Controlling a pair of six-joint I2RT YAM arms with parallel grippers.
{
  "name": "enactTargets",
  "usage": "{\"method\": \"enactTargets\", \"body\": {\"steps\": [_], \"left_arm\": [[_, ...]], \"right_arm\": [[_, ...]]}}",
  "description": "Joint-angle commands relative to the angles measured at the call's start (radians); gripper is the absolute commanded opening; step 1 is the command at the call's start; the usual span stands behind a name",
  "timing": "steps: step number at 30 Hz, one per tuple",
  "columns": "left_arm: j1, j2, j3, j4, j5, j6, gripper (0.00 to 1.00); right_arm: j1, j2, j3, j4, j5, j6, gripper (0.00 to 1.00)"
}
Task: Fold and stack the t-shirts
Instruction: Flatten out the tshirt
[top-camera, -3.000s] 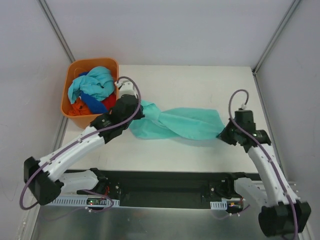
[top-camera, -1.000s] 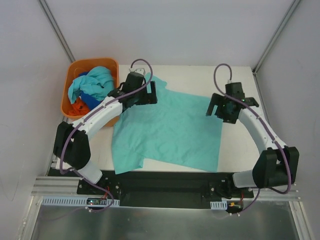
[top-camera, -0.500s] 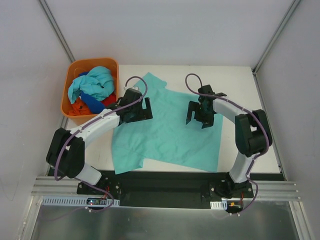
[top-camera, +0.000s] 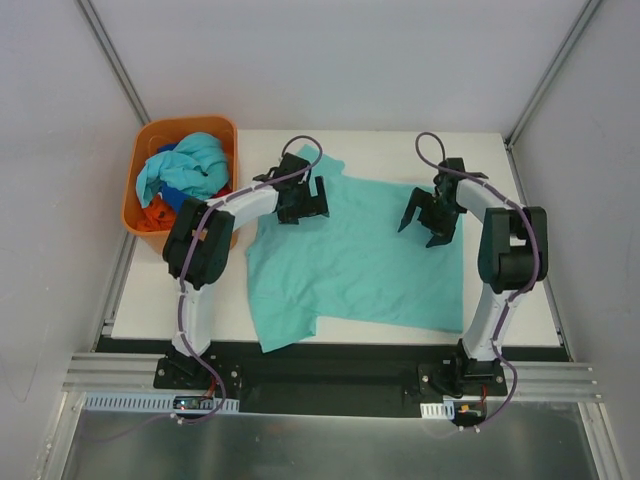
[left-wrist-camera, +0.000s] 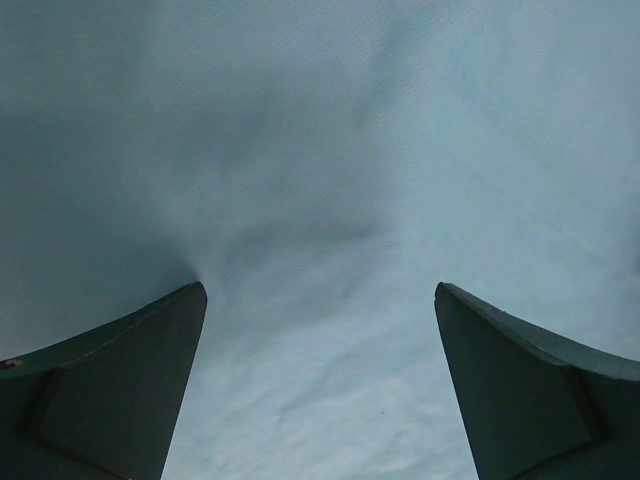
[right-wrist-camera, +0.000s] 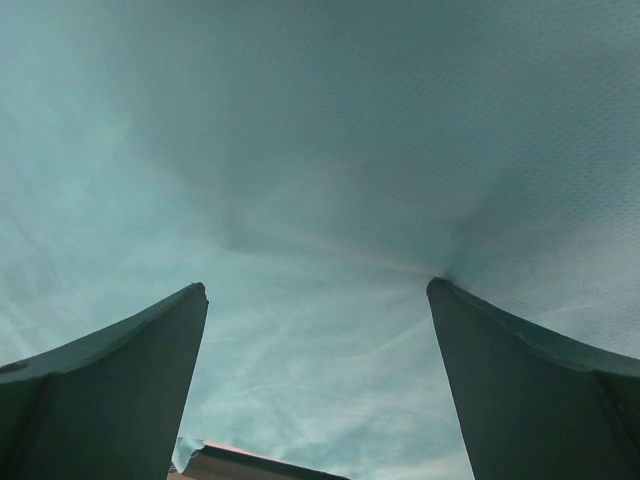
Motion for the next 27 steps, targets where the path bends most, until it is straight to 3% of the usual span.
{"method": "enactTargets", "body": {"steps": [1,6,18,23,26,27], "left_arm": [[0.026,0.106,0.166,-0.054,0.12,-0.02,0.99],[0.08,0.221,0.325,-0.154,0.265,-0.005,0.99],[0.13,0.467,0.802,-0.292,0.363,0.021,0.99],[0.123,0.312,0.768,-0.298,0.353,0.052,0.99],[0.089,0.095,0.601,-0.298,0.259,0.099,0.99],[0.074,-0.03,0.545,-0.298,0.224,0.113,0.99]], "right_arm": [[-0.062,0.065,0.071,-0.054,-0.029,-0.045,0.98],[-0.068,0.132,0.164,-0.095,-0.093,-0.073,0.98],[-0.081,0.269,0.445,-0.18,-0.122,-0.114,0.98],[-0.079,0.154,0.537,-0.238,-0.066,-0.126,0.97],[-0.072,-0.043,0.412,-0.198,0.024,-0.12,0.97],[-0.062,-0.168,0.29,-0.178,0.049,-0.1,0.97]]}}
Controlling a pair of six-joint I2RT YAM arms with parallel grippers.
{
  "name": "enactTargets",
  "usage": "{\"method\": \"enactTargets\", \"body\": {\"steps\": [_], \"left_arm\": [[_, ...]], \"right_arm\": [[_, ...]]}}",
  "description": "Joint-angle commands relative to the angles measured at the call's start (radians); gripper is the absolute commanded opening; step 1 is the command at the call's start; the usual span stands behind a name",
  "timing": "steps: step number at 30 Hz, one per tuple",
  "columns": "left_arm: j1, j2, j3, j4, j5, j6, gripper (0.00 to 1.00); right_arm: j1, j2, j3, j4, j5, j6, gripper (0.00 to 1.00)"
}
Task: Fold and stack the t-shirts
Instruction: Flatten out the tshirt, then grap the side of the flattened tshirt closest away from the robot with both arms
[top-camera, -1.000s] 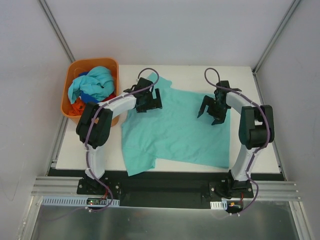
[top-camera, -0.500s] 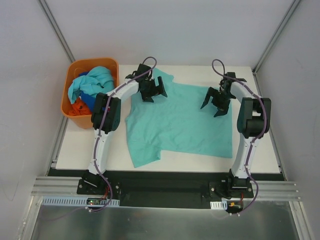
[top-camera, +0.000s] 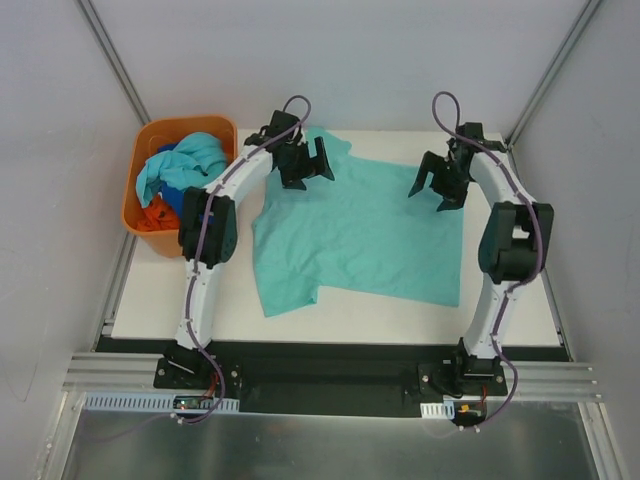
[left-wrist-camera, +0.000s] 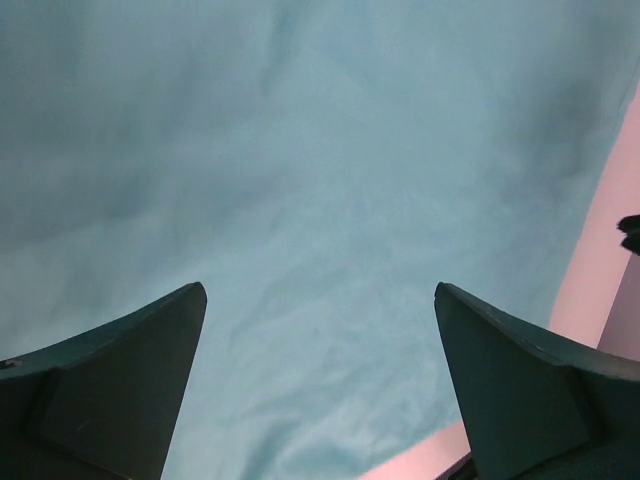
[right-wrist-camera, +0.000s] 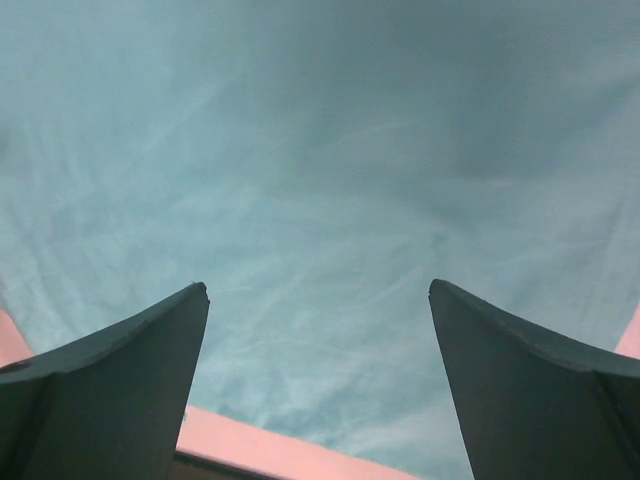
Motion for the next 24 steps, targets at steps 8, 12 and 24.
{"method": "enactTargets", "body": {"steps": [8,12,24], "left_arm": [[-0.246,-1.109,-0.963,-0.016,-0.497,-0.075,0.99],[-0.257,-1.41,-1.345,-0.012,-0.493,-0.291,0.99],[-0.257,-1.681,-1.772,0.039,-0.522,-0.532,0.74]], "right_arm": [[0.018,-1.058,-0.883,0.18,0.237,0.124,0.97],[0.018,-1.29,-1.036,0.148,0.315,0.142,0.97],[0.016,-1.424,-1.187,0.097,0.437,0.205,0.97]]}}
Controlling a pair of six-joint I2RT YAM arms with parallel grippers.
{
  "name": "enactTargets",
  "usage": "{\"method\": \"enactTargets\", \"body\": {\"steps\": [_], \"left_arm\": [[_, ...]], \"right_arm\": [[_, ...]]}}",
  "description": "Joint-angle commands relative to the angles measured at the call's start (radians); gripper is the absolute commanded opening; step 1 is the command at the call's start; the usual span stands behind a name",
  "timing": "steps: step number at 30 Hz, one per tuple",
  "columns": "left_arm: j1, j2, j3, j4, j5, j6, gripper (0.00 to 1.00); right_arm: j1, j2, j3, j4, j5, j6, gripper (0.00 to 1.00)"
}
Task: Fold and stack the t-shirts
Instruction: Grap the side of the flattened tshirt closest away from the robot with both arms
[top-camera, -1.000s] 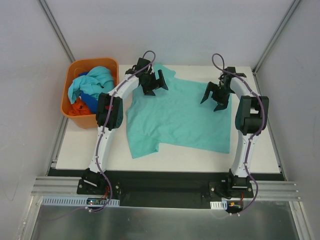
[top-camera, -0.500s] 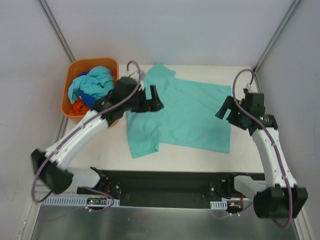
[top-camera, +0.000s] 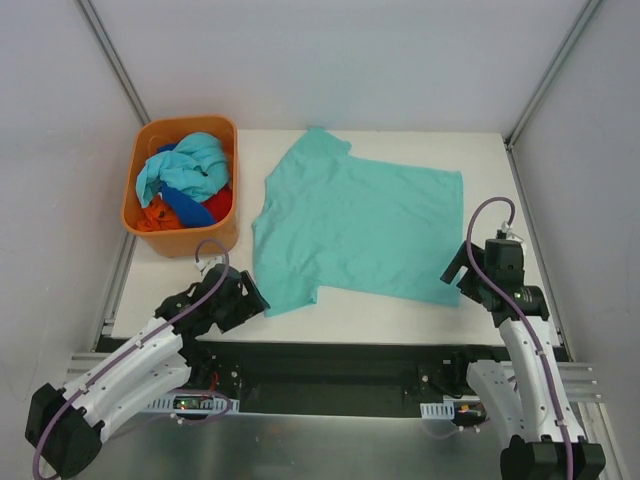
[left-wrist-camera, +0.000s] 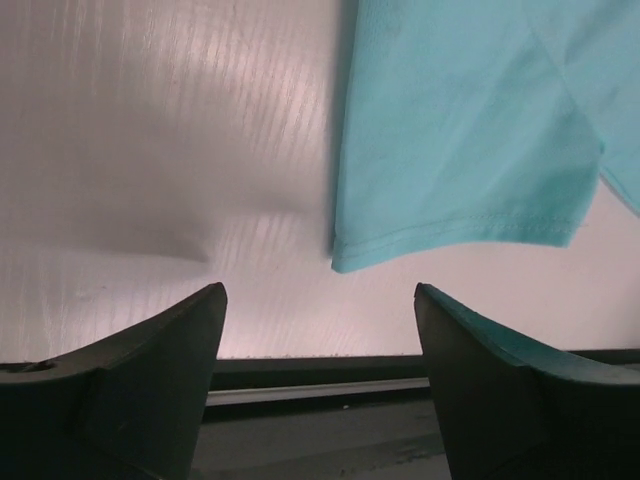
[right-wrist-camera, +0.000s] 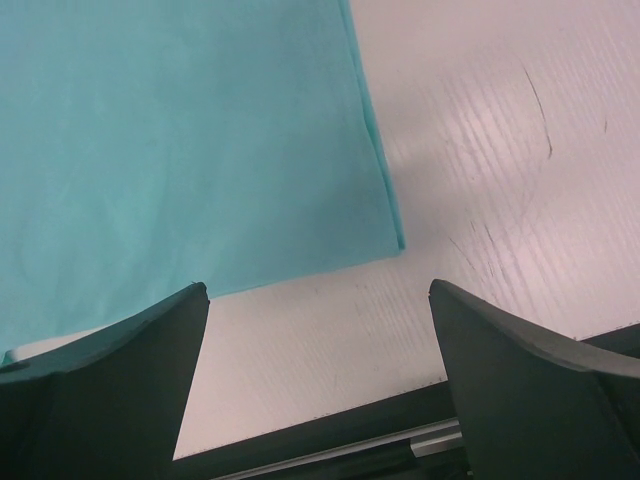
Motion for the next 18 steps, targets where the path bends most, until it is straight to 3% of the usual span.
{"method": "enactTargets", "body": {"steps": [1,6,9,15,18], "left_arm": [[-0.003,0.083,0.006,0.108,-0.051,-0.079,0.7],[-0.003,0.256,0.045,0.194,-0.027,-0.058,0.41],[-0.003,0.292,0.046,0.212,0.003,-0.045,0.32],[-0.003,0.312,-0.029,0.298,0.05,-0.053,0.24],[-0.003,0.336,-0.041,0.33,0.087,-0.053,0.15]], "right_arm": [[0.002,0.029,-0.028,0.011,0.057,0.051,0.97],[0.002,0.059,-0.037,0.014,0.059,0.067,0.97],[0.002,0.082,-0.034,-0.009,0.101,0.085,0.97],[-0.009,0.121,-0.032,-0.052,0.137,0.14,0.97],[-0.02,0.132,-0.032,-0.07,0.146,0.151,0.97]]}}
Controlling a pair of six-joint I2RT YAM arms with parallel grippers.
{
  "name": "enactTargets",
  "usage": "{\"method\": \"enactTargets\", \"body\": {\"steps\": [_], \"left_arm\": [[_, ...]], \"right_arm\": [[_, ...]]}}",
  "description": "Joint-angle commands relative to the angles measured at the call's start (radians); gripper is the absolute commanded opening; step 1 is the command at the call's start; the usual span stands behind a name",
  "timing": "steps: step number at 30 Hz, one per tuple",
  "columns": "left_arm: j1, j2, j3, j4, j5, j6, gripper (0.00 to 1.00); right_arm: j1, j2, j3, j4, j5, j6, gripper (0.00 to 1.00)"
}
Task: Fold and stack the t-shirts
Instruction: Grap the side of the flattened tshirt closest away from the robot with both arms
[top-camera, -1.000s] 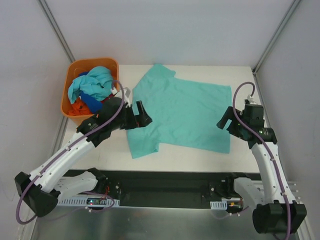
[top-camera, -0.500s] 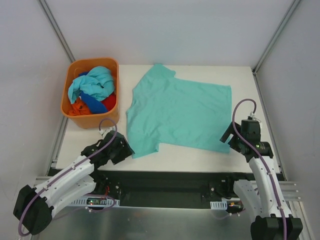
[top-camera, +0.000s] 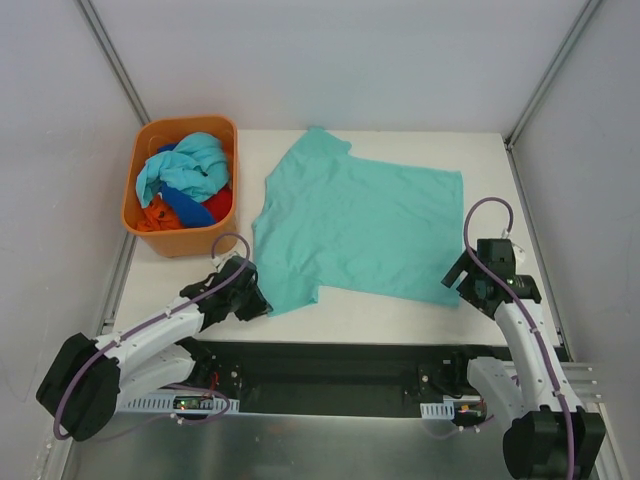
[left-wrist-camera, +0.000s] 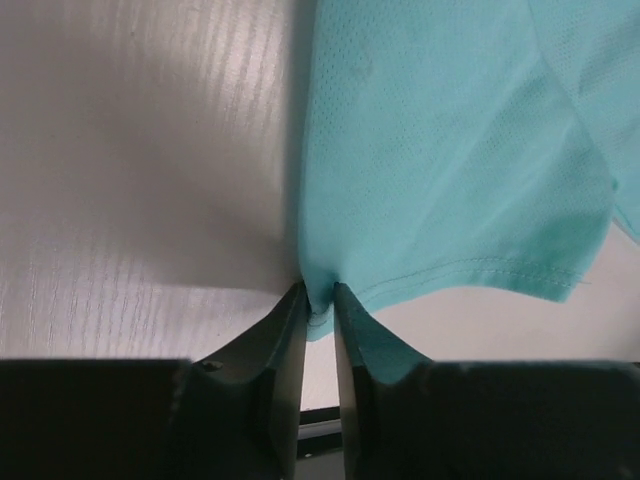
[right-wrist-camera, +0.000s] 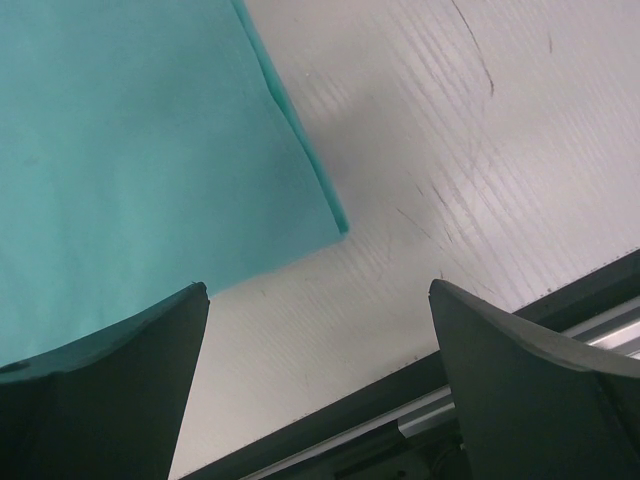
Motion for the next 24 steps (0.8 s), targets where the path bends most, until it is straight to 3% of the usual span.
{"method": "enactTargets", "body": {"steps": [1,3,12,17,24], "left_arm": [[-0.003,0.034,-0.034,0.06,0.063,0.001,0.12],[-0.003,0.033,-0.039,0.072,0.076,0.008,0.0],[-0.003,-0.052,-0.06,0.08,0.092,0.028,0.0],[-0.003,-0.095,-0.067,0.078,0.092,0.028,0.0],[-0.003,-0.112,-0.074,0.078,0.096,0.027,0.0]], "right_arm": [[-0.016,0.013,0.005,-0.049,0.048,0.048,0.97],[-0.016,0.022,0.004,-0.062,0.047,0.053,0.97],[-0.073,0.045,-0.06,-0.02,-0.02,0.102,0.97],[-0.1,0.098,-0.111,0.071,-0.096,0.131,0.67],[-0.109,0.178,-0.137,0.138,-0.1,0.129,0.54]]}}
